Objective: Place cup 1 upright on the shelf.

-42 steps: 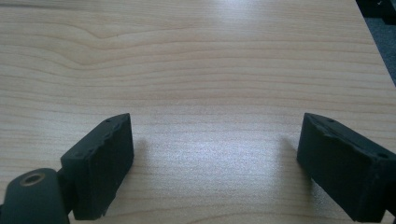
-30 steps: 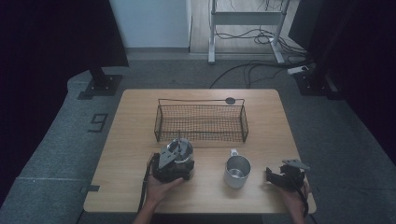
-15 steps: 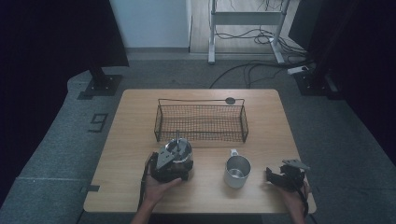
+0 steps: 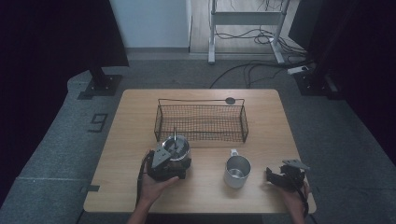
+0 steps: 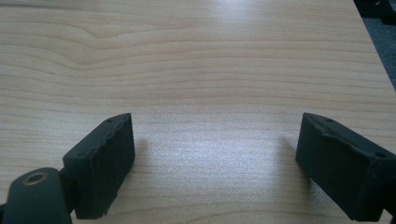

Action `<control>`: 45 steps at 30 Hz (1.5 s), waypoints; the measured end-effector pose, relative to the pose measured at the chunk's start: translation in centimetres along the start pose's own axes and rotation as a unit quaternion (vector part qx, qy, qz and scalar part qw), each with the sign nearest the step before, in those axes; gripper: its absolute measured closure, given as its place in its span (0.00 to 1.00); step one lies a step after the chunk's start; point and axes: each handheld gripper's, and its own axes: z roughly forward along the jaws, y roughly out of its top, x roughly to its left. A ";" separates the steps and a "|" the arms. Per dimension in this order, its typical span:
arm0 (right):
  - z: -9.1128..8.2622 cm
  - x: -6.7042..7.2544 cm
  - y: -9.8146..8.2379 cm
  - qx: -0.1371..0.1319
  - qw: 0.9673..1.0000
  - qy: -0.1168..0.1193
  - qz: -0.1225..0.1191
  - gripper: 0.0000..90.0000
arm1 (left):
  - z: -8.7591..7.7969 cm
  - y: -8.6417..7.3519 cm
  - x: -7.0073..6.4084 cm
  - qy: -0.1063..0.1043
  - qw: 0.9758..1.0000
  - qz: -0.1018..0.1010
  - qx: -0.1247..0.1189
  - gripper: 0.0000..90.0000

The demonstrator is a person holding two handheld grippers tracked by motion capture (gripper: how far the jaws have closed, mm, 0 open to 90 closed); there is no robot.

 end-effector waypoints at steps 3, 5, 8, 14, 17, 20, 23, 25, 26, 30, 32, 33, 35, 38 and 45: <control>0.0 0.0 0.0 0.000 1.000 0.000 0.000 0.13 | -0.1 0.1 0.1 -0.001 1.000 -0.002 -0.001 0.04; 0.0 0.0 0.0 0.000 1.000 0.000 0.000 0.13 | -0.1 0.2 0.1 -0.002 1.000 -0.002 -0.002 0.05; 0.0 0.0 0.0 0.000 1.000 0.000 0.000 0.13 | -0.2 0.5 0.2 -0.002 1.000 -0.001 -0.003 0.04; 0.0 0.0 0.0 0.000 1.000 0.000 0.000 0.13 | -0.4 1.1 0.4 -0.006 1.000 -0.006 -0.008 0.05; 0.0 0.0 0.0 0.000 1.000 0.000 0.000 0.13 | -0.4 1.3 0.5 -0.004 1.000 -0.004 -0.007 0.04; 0.0 0.0 0.0 0.000 1.000 0.000 0.000 0.13 | -0.5 1.5 0.7 -0.003 1.000 -0.004 -0.008 0.05; 0.0 0.0 0.0 0.000 1.000 0.000 0.000 0.13 | -0.6 1.8 0.8 -0.002 1.000 -0.004 -0.009 0.05; 0.0 0.0 0.0 0.000 1.000 0.000 0.000 0.13 | -0.7 2.0 0.8 -0.002 1.000 -0.004 -0.011 0.05; 0.0 0.0 0.0 0.000 1.000 0.000 0.000 0.13 | -0.7 2.1 0.9 -0.003 1.000 -0.004 -0.012 0.05; 0.0 0.0 0.0 0.000 1.000 -0.001 0.001 0.13 | -0.8 2.6 1.0 -0.003 1.000 -0.006 -0.015 0.05; 0.0 0.0 0.0 0.000 1.000 -0.001 0.001 0.13 | -0.8 2.9 1.1 -0.003 1.000 -0.007 -0.017 0.05; 0.0 0.0 0.0 0.000 1.000 -0.001 0.001 0.13 | -0.9 3.1 1.2 -0.003 1.000 -0.007 -0.019 0.05; 0.0 0.0 0.0 0.000 1.000 -0.001 0.001 0.13 | -0.9 3.2 1.2 -0.004 1.000 -0.008 -0.019 0.05; 0.0 0.0 0.0 -0.001 1.000 -0.001 0.001 0.13 | -1.0 3.6 1.3 -0.005 1.000 -0.008 -0.021 0.05; 0.0 0.0 0.0 -0.001 1.000 0.000 0.001 0.13 | -1.1 4.4 1.5 -0.004 1.000 -0.007 -0.023 0.05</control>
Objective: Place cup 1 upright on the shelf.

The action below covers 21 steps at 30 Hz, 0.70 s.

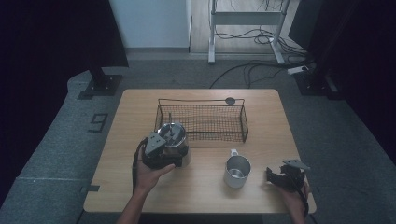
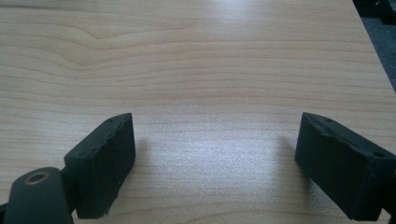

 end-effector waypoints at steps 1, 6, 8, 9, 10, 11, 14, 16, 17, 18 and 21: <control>0.0 0.0 0.0 0.000 1.000 0.000 0.000 0.13 | 0.0 0.1 0.0 0.000 1.000 0.000 0.000 0.05; 0.0 0.0 0.0 0.000 1.000 0.000 0.000 0.13 | 0.0 0.7 0.1 -0.001 1.000 0.003 -0.002 0.05; 0.0 0.0 0.0 0.000 1.000 0.000 0.000 0.13 | -0.1 0.9 0.1 -0.001 1.000 0.004 -0.002 0.05; 0.0 0.0 0.0 0.000 1.000 -0.001 0.000 0.13 | -0.1 1.0 0.0 -0.001 1.000 0.004 -0.003 0.05; 0.0 0.0 0.0 0.000 1.000 -0.001 0.000 0.13 | 0.0 1.1 0.0 -0.002 1.000 0.003 -0.004 0.05; 0.0 0.0 0.0 0.000 1.000 -0.001 0.000 0.13 | 0.0 1.2 0.0 -0.002 1.000 0.005 -0.005 0.05; 0.0 0.0 0.0 0.000 1.000 -0.001 0.000 0.13 | 0.0 1.6 -0.1 -0.001 1.000 0.008 -0.005 0.05; 0.0 0.0 0.0 -0.001 1.000 0.000 0.000 0.13 | 0.0 1.8 0.0 -0.001 1.000 0.008 -0.006 0.05; 0.0 0.0 0.0 -0.001 1.000 0.000 0.000 0.13 | 0.0 1.9 0.0 -0.001 1.000 0.009 -0.007 0.05; 0.0 0.0 0.0 -0.001 1.000 -0.001 -0.001 0.13 | 0.1 2.0 0.0 -0.001 1.000 0.006 -0.007 0.05; 0.0 0.0 0.0 0.000 1.000 -0.001 0.000 0.13 | 0.1 2.3 0.1 -0.001 1.000 0.006 -0.007 0.05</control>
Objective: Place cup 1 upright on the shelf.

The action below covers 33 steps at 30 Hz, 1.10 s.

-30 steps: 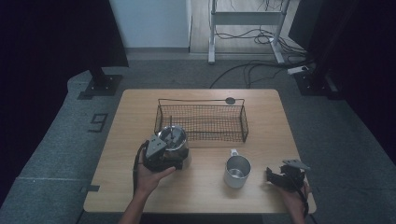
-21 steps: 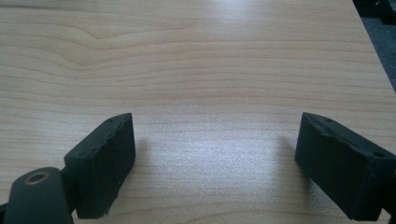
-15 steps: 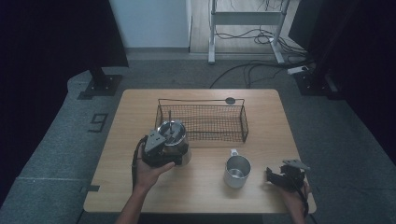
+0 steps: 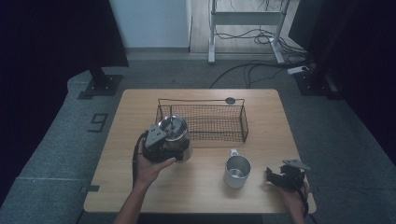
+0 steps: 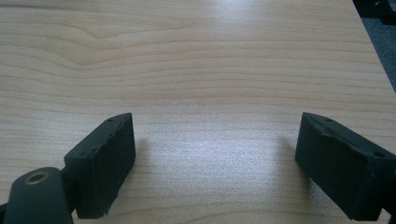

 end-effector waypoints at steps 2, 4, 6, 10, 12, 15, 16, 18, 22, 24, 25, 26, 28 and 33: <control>0.0 0.0 0.0 0.000 1.000 0.000 -0.001 0.13 | 0.0 0.2 0.0 0.000 1.000 0.004 0.000 0.05; 0.0 0.0 0.0 0.000 1.000 0.000 -0.001 0.13 | 0.1 0.4 0.0 -0.001 1.000 0.004 -0.001 0.05; 0.0 0.0 0.0 0.000 1.000 0.000 0.000 0.13 | 0.1 0.7 0.0 -0.001 1.000 0.005 -0.002 0.05; 0.0 0.0 0.0 0.000 1.000 -0.001 0.000 0.13 | 0.2 1.2 0.1 0.001 1.000 0.006 -0.005 0.05; 0.0 0.0 0.0 0.000 1.000 0.000 0.000 0.13 | 0.2 1.3 0.1 0.001 1.000 0.006 -0.005 0.05; 0.0 0.0 0.0 0.000 1.000 0.000 0.000 0.13 | 0.3 1.5 0.3 0.002 1.000 0.005 -0.006 0.05; 0.0 0.0 0.0 0.000 1.000 -0.001 0.000 0.13 | 0.4 1.7 0.5 0.002 1.000 0.003 -0.005 0.05; 0.0 0.0 0.0 0.000 1.000 -0.001 0.000 0.13 | 0.4 1.9 0.7 0.000 1.000 -0.001 -0.006 0.05; 0.0 0.0 0.0 0.000 1.000 -0.001 0.000 0.13 | 0.5 2.3 1.0 -0.010 1.000 -0.011 -0.009 0.05; 0.0 0.0 0.0 0.000 1.000 -0.001 0.000 0.14 | 0.5 2.6 1.1 -0.003 1.000 -0.005 -0.008 0.05; 0.0 0.0 0.0 0.000 1.000 -0.001 0.000 0.14 | 0.5 2.7 1.1 0.000 1.000 -0.003 -0.007 0.05; 0.0 0.0 0.0 0.000 1.000 -0.001 0.000 0.14 | 0.6 2.8 1.2 0.002 1.000 -0.003 -0.006 0.05; 0.0 0.0 0.0 0.000 1.000 -0.001 0.000 0.14 | 0.7 3.0 1.4 0.001 1.000 -0.005 -0.006 0.05; 0.0 0.0 0.0 0.001 1.000 -0.001 0.000 0.14 | 0.8 3.3 1.8 0.003 1.000 -0.009 -0.006 0.05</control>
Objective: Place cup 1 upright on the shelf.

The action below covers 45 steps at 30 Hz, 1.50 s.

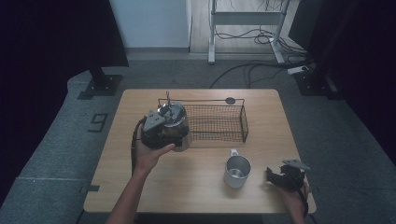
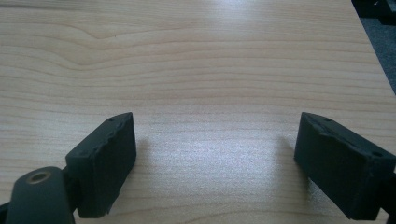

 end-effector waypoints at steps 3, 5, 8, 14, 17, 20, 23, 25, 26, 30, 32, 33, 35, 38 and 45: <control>0.0 0.0 0.0 0.000 1.000 0.000 0.000 0.14 | 0.1 0.2 0.2 0.002 1.000 0.001 0.002 0.05; 0.0 0.0 0.0 0.000 1.000 0.000 -0.001 0.14 | 0.2 0.3 0.3 0.004 1.000 0.002 0.003 0.05; 0.0 0.0 0.0 0.000 1.000 0.000 -0.001 0.14 | 0.3 0.4 0.3 0.005 1.000 0.003 0.004 0.05; 0.0 0.0 0.0 0.000 1.000 0.000 -0.001 0.14 | 0.6 0.7 0.5 0.009 1.000 0.003 0.006 0.05; 0.0 0.0 0.0 0.000 1.000 0.000 -0.001 0.14 | 0.7 0.9 0.5 0.010 1.000 0.005 0.006 0.05; 0.0 0.0 0.0 0.000 1.000 0.000 -0.001 0.14 | 0.8 1.0 0.5 0.011 1.000 0.005 0.006 0.05; 0.0 0.0 0.0 0.000 1.000 0.000 -0.001 0.14 | 1.0 1.2 0.5 0.015 1.000 0.009 0.009 0.05; 0.0 0.0 0.0 0.000 1.000 0.000 -0.001 0.14 | 1.1 1.4 0.5 0.014 1.000 0.008 0.009 0.05; 0.0 0.0 0.0 0.000 1.000 0.000 -0.001 0.14 | 1.1 1.5 0.5 0.014 1.000 0.008 0.008 0.05; 0.0 0.0 0.0 0.000 1.000 0.000 -0.001 0.14 | 1.3 1.8 0.5 0.016 1.000 0.011 0.009 0.05; 0.0 0.0 0.0 0.000 1.000 0.000 -0.001 0.14 | 1.4 1.9 0.5 0.017 1.000 0.012 0.010 0.05; 0.0 0.0 0.0 -0.001 1.000 0.000 -0.001 0.14 | 1.5 2.0 0.5 0.017 1.000 0.012 0.010 0.05; 0.0 0.0 0.0 -0.001 1.000 0.000 -0.001 0.14 | 1.6 2.2 0.5 0.017 1.000 0.013 0.010 0.05; 0.0 0.0 0.0 -0.001 1.000 0.000 -0.001 0.14 | 1.8 2.5 0.6 0.017 1.000 0.014 0.010 0.05; 0.0 0.0 0.0 -0.002 1.000 0.000 0.000 0.14 | 2.4 2.9 0.9 0.019 1.000 0.012 0.011 0.05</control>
